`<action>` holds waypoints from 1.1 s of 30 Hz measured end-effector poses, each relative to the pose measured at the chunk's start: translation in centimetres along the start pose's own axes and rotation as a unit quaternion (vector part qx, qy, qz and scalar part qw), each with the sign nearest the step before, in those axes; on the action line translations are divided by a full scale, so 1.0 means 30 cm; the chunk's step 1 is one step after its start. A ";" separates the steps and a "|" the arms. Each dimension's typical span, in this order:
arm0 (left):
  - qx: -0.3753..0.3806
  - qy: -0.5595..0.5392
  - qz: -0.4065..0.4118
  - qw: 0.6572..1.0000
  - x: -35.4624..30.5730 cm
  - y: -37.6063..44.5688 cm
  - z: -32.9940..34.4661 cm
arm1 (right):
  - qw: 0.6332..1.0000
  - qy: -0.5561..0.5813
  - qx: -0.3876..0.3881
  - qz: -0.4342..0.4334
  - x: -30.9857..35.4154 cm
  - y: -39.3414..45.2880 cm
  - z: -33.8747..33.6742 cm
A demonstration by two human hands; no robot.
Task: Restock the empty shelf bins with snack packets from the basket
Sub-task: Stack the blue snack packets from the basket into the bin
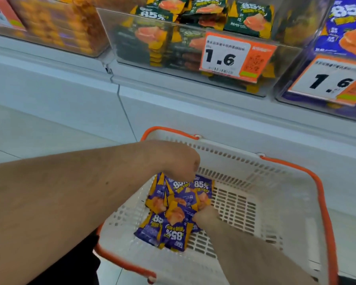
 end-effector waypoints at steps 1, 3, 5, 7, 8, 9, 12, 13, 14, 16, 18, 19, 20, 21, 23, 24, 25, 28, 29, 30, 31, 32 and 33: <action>-0.005 -0.009 0.001 1.000 -0.004 -0.001 0.000 | 1.000 -0.004 -0.003 -0.006 0.003 -0.002 -0.002; 0.000 -0.006 0.000 1.000 -0.019 -0.011 0.001 | 0.999 -0.018 0.012 -0.029 0.005 -0.011 -0.002; 0.011 -0.011 0.000 1.000 -0.028 -0.017 -0.006 | 0.999 0.004 -0.008 -0.050 0.005 -0.025 -0.014; 0.009 -0.010 -0.001 1.000 -0.040 -0.034 -0.024 | 0.996 0.024 -0.045 -0.067 0.005 -0.046 -0.071; -0.001 -0.006 0.003 1.000 -0.048 -0.039 -0.032 | 0.995 0.021 -0.054 -0.086 0.006 -0.055 -0.112; -0.010 -0.003 0.008 1.000 -0.057 -0.044 -0.041 | 0.992 0.015 -0.061 -0.108 0.006 -0.069 -0.162; -0.042 0.007 0.022 0.999 -0.083 -0.042 -0.061 | 0.985 -0.034 -0.080 -0.151 0.025 -0.128 -0.342; -0.052 0.005 0.023 0.998 -0.091 -0.038 -0.064 | 0.982 -0.051 -0.085 -0.163 0.032 -0.155 -0.405; -0.063 0.004 0.021 0.998 -0.100 -0.036 -0.070 | 0.977 -0.074 -0.092 -0.175 0.041 -0.186 -0.465; -0.083 -0.002 0.017 0.996 -0.123 -0.047 -0.082 | 0.965 -0.119 -0.104 -0.208 0.065 -0.267 -0.587; -0.099 -0.026 0.011 0.995 -0.144 -0.064 -0.096 | 0.954 -0.150 -0.103 -0.238 0.093 -0.366 -0.698; -0.106 -0.041 0.016 0.993 -0.158 -0.076 -0.103 | 0.950 -0.165 -0.100 -0.247 0.108 -0.418 -0.744; -0.108 -0.060 0.024 0.992 -0.176 -0.091 -0.112 | 0.945 -0.175 -0.098 -0.258 0.121 -0.468 -0.786; -0.116 -0.087 0.037 0.989 -0.194 -0.097 -0.117 | 0.941 -0.179 -0.102 -0.269 0.129 -0.514 -0.822; -0.144 -0.147 0.059 0.977 -0.224 -0.110 -0.127 | 0.933 -0.159 -0.140 -0.291 0.141 -0.603 -0.880; -0.159 -0.179 0.065 0.969 -0.237 -0.119 -0.134 | 0.928 -0.141 -0.169 -0.301 0.141 -0.642 -0.903; -0.174 -0.209 0.072 0.960 -0.246 -0.128 -0.141 | 0.921 -0.124 -0.199 -0.311 0.134 -0.674 -0.920; -0.206 -0.321 0.090 0.920 -0.270 -0.146 -0.159 | 0.892 -0.075 -0.305 -0.325 0.085 -0.744 -0.953; -0.210 -0.379 0.097 0.896 -0.278 -0.151 -0.160 | 0.875 -0.060 -0.359 -0.319 0.061 -0.759 -0.967; -0.209 -0.439 0.102 0.868 -0.289 -0.154 -0.159 | 0.857 -0.047 -0.410 -0.309 0.039 -0.776 -0.985; -0.210 -0.493 0.105 0.838 -0.304 -0.160 -0.159 | 0.838 -0.031 -0.457 -0.297 0.018 -0.796 -1.005; -0.213 -0.539 0.106 0.808 -0.317 -0.161 -0.151 | 0.820 -0.012 -0.494 -0.287 0.001 -0.817 -1.019; -0.221 -0.575 0.111 0.780 -0.341 -0.165 -0.159 | 0.803 0.001 -0.526 -0.279 -0.020 -0.847 -1.045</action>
Point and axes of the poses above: each hand's wrist, its own y-axis towards the middle knuckle, its own z-axis out of the palm, x = y × z, the point moved 1 cm from there along y, towards the middle knuckle, and after that the axes turned 11 degrees about -z, right-handed, at the moved point
